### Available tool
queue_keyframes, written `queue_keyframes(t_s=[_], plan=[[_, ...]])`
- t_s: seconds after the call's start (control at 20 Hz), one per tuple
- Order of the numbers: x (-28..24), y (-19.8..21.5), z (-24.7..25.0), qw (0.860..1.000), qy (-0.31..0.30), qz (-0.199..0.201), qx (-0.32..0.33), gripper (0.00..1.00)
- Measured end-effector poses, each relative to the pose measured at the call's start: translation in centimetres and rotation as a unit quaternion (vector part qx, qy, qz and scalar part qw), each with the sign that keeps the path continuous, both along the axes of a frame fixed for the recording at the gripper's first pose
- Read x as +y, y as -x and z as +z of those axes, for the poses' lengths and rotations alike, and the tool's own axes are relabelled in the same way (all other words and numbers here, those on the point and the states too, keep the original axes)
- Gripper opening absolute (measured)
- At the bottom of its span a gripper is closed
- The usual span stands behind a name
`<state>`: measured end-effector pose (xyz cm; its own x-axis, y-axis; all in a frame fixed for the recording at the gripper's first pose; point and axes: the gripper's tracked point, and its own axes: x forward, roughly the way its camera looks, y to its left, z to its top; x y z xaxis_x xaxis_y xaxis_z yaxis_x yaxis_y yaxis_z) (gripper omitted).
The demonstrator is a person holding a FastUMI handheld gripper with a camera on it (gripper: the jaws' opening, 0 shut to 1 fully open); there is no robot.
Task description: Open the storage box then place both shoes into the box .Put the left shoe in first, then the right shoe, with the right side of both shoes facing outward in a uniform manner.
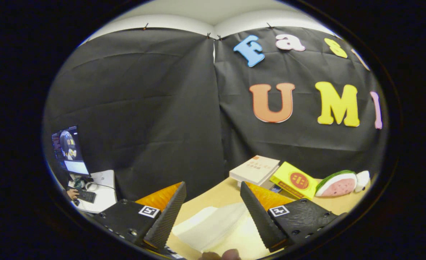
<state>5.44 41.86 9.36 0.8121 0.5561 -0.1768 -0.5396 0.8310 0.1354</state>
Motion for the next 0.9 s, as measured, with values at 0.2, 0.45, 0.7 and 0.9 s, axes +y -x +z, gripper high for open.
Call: queue_keyframes(t_s=[0.2, 0.45, 0.7, 0.9], plan=[[-6.0, 1.3, 0.8, 0.999, 0.008, -0.036, -0.034, 0.94], [-14.6, 2.8, 1.0, 0.995, 0.009, -0.083, -0.048, 0.94], [-22.9, 4.4, 0.5, 0.99, 0.017, -0.132, -0.055, 0.93], [-28.7, 5.7, -1.0, 0.984, 0.023, -0.168, -0.046, 0.94]])
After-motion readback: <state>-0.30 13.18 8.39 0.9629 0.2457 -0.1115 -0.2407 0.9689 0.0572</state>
